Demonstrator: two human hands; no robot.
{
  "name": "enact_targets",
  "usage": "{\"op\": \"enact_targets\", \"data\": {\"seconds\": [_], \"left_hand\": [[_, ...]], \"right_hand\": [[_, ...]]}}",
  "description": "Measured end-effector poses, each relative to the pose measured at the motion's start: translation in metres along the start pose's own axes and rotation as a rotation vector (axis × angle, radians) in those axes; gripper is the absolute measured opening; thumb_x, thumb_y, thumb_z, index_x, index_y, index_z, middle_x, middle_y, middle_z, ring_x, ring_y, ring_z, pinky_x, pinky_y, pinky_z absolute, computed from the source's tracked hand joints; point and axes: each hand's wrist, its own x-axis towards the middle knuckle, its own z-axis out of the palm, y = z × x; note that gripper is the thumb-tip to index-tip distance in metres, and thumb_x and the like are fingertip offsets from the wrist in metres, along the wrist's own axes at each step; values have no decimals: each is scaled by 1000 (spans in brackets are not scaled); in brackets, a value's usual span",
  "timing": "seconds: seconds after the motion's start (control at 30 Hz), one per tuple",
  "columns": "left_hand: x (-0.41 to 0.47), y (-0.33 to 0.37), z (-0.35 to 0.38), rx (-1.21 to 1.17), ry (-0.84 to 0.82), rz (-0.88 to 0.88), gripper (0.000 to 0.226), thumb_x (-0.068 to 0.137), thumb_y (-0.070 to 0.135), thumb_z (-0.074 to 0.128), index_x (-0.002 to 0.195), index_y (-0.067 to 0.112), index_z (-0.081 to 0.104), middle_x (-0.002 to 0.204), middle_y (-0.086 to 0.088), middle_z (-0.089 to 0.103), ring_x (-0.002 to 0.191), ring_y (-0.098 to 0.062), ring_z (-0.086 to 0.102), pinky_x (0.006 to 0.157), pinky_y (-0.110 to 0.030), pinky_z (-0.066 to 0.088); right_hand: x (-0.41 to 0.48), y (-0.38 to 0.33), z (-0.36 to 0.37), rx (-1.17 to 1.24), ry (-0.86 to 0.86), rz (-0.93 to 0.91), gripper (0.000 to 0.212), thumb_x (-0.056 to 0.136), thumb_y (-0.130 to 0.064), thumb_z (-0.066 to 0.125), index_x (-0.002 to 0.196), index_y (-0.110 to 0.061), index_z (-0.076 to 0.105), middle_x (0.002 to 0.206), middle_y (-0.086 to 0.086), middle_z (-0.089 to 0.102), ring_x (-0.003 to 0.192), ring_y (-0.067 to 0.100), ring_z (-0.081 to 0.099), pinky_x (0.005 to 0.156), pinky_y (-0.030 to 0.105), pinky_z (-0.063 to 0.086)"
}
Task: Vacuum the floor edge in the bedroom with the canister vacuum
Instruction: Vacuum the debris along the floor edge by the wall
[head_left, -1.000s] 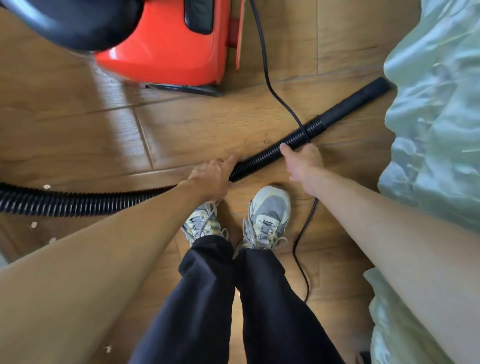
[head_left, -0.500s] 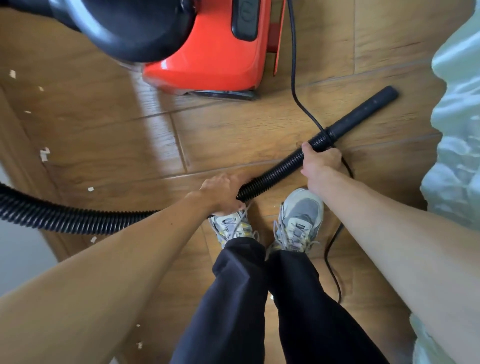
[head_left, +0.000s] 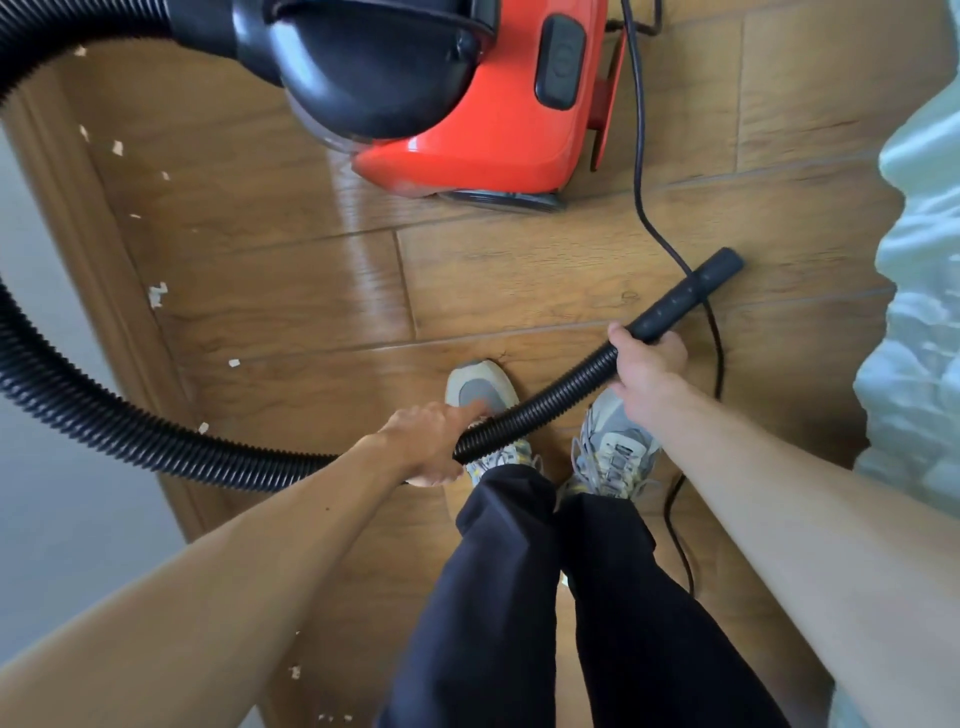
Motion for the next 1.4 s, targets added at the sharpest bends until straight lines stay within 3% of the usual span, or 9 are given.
{"op": "enact_targets", "data": {"seconds": [0.23,0.37,0.53,0.73,0.87,1.0,1.13,1.27,1.4], "left_hand": [[-47,12,4,-43,7,-28,58,81,11,61,134,25,41,115,-7,65,102,-32,63,86,-46,54],[-76,18,7,-85,14,-38,55,82,13,60,133,25,43,115,-6,65,104,-32,63,84,-43,53],[-116,19,9,-75,2,-72,60,86,18,61,138,31,35,112,-7,65,103,-33,63,79,-39,49],[-159,20,7,-118,-28,-75,60,86,19,60,139,33,37,116,-5,65,106,-32,63,83,-37,49],[-181,12,14,-153,-108,-103,77,79,23,69,143,42,30,116,0,64,105,-28,64,89,-39,54],[-198,8,21,-222,-107,-114,80,81,23,71,146,42,27,111,3,64,106,-25,62,89,-34,51],[-205,19,22,-357,-47,-106,75,83,23,72,143,43,33,100,7,59,100,-21,60,89,-32,49],[-197,42,16,-566,74,-31,74,81,20,73,136,53,34,105,7,62,98,-14,60,94,-29,48],[-190,72,-3,-749,218,49,76,85,12,73,147,34,36,123,4,59,111,-12,58,99,-27,46]], "right_hand": [[-62,4,-9,-65,-148,100,33,96,-13,65,127,-9,53,97,-1,59,81,14,56,90,42,55],[-100,6,-13,-85,-218,138,33,97,-10,63,127,-11,50,118,10,61,98,23,58,92,44,54],[-137,10,-23,-156,-318,147,46,94,3,61,118,-27,35,125,12,59,113,34,62,74,43,58],[-174,15,-28,-194,-402,140,48,94,1,61,129,-22,36,126,9,57,110,29,62,85,48,58],[-198,29,-26,-245,-461,120,50,93,1,64,128,-23,38,127,4,56,100,19,60,65,35,57],[-214,40,-36,-334,-589,77,84,89,10,63,148,-34,23,122,-2,54,95,11,59,52,25,55],[-220,30,-53,-359,-666,-6,106,90,9,63,153,-48,1,134,2,55,100,11,63,66,27,60],[-222,-1,-65,-414,-600,-260,107,88,-8,72,147,-63,2,136,3,56,120,20,61,98,50,54],[-230,-42,-71,-529,-530,-571,96,86,-23,74,142,-69,11,120,-5,64,109,18,65,99,50,52]]}}
